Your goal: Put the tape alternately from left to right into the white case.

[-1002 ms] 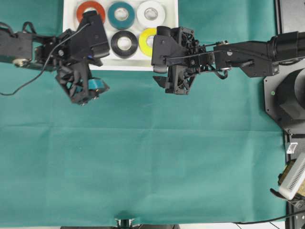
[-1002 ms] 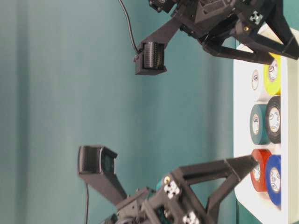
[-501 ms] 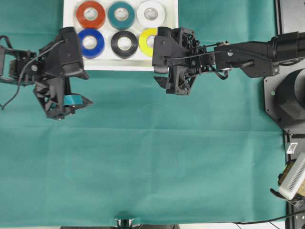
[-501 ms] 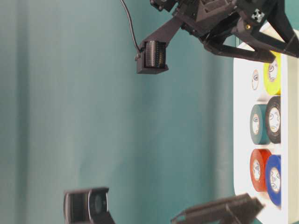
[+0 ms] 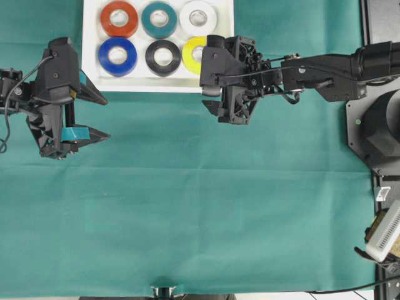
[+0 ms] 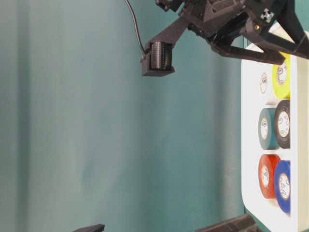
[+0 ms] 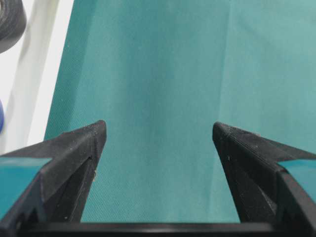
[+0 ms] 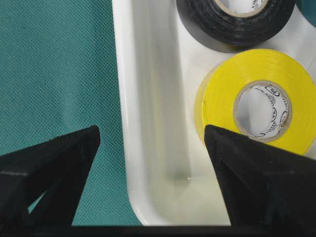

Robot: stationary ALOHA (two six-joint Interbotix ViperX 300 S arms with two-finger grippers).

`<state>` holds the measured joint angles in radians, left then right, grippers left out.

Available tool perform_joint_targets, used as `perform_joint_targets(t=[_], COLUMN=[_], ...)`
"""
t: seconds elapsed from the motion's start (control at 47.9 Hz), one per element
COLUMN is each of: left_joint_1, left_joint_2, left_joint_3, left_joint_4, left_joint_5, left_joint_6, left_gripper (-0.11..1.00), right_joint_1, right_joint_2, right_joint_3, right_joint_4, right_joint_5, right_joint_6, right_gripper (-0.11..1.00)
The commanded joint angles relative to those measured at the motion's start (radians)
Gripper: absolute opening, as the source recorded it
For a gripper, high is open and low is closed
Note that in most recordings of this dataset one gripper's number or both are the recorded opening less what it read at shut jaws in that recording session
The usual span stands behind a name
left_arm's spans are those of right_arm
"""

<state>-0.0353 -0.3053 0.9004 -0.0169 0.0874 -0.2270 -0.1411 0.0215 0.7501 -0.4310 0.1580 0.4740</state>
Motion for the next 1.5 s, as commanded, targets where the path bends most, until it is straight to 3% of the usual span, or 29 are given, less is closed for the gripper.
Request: perform_joint_targets(t=[0.0,0.23,0.772,1.064,1.482], left_joint_1=[-0.003,-0.003,-0.051,-0.08,-0.08], left_joint_2=[-0.018,-0.02,-0.083,-0.094,-0.13], left_joint_3=[-0.008,-0.006,0.061,0.109,0.152], left_joint_4=[0.0,-0.002,-0.002,-0.002,-0.003], left_joint_5=[-0.011,-0.011,-0.054,-0.155,-0.163], left_joint_6=[0.003,0.005,0.009,0.118,0.124], left_gripper=[0.93,0.93,0.93,0.92,0.92], right_joint_1=[0.003,0.025,0.089,0.089,0.089], right_joint_2=[-0.029,-0.063,-0.213,-0.261,-0.337], right_joint_3=[-0.008,0.005,0.147,0.222,0.29], right_joint_4=[0.002,0.002,0.002,0.002,0.002], right_joint_5=[-0.008,-0.037,-0.281,-0.362,-0.38], right_joint_6=[0.002,0.002,0.002,0.002,0.002], right_gripper=[0.79,0.79,0.79,0.79,0.79])
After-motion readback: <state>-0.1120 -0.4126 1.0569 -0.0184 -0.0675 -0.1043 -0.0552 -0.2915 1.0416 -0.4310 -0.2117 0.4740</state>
